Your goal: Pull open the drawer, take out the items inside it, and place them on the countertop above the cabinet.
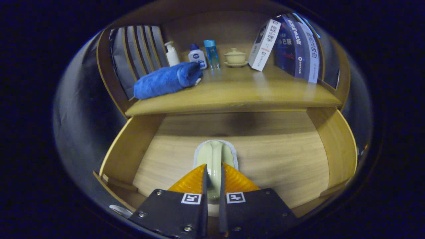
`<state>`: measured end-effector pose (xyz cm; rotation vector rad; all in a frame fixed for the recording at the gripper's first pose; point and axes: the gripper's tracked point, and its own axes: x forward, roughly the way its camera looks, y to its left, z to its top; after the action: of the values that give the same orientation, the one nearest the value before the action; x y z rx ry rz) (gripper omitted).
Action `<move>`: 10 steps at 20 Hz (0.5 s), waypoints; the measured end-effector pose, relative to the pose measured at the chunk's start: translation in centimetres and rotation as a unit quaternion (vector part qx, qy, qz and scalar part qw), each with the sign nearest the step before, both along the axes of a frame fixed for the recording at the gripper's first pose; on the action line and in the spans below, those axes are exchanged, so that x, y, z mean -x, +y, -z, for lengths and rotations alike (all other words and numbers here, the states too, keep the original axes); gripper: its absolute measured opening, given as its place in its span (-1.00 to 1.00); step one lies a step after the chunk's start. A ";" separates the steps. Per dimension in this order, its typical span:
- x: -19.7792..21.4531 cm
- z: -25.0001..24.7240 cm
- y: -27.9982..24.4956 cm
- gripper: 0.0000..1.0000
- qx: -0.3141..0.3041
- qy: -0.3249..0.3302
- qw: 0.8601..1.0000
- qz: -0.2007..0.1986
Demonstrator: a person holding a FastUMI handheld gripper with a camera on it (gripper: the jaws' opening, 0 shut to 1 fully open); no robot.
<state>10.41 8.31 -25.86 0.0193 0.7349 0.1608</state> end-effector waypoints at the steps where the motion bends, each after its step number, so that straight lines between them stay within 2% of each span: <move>1: 0.0 -0.8 0.1 -0.72 -0.005 -0.007 1.000 -0.002; 10: 0.5 -10.5 1.3 -0.73 -0.063 -0.114 0.991 -0.012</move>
<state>9.88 9.57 -15.39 0.1117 0.4954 0.2284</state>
